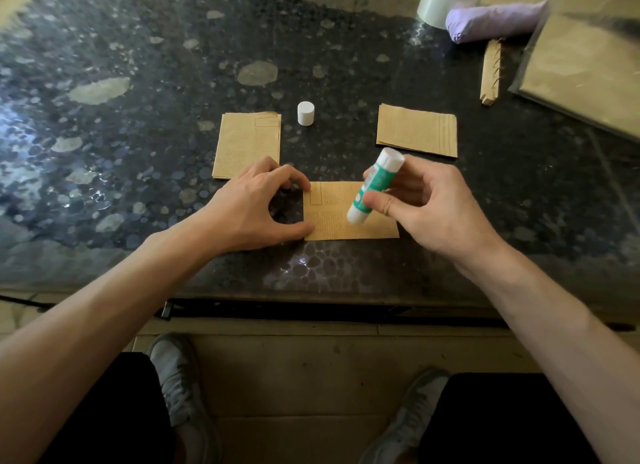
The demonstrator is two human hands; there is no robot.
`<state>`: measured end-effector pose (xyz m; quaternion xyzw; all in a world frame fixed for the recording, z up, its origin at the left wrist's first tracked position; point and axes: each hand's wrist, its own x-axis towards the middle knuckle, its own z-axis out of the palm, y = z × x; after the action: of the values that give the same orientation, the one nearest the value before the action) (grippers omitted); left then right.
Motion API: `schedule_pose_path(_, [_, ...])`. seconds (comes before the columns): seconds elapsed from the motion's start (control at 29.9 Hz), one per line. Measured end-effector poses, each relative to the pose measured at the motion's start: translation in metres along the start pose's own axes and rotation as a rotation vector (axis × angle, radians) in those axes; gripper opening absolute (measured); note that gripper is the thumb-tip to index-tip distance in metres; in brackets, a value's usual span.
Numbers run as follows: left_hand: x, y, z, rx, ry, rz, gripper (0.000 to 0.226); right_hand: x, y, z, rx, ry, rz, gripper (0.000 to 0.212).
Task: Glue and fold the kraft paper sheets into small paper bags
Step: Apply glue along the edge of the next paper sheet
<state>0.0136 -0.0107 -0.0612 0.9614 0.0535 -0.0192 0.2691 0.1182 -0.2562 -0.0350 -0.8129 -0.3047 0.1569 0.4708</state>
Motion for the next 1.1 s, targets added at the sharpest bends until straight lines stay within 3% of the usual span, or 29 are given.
schedule_pose_path(0.23, [-0.002, -0.004, 0.000, -0.006, 0.053, 0.008, 0.064, 0.011, 0.012, 0.006, -0.065, 0.137, -0.086, 0.033])
schedule_pose_path(0.63, [-0.002, -0.004, 0.000, -0.004, 0.066, 0.022, 0.052, 0.019, 0.011, 0.011, -0.226, 0.073, -0.095, 0.031])
schedule_pose_path(0.84, [-0.002, -0.003, -0.002, -0.006, 0.032, 0.010, 0.052, 0.022, 0.008, 0.012, -0.264, 0.112, -0.106, 0.044])
schedule_pose_path(1.1, [-0.001, -0.004, -0.002, -0.007, 0.015, 0.008, 0.053, 0.024, 0.009, 0.004, -0.271, 0.029, -0.098, 0.034])
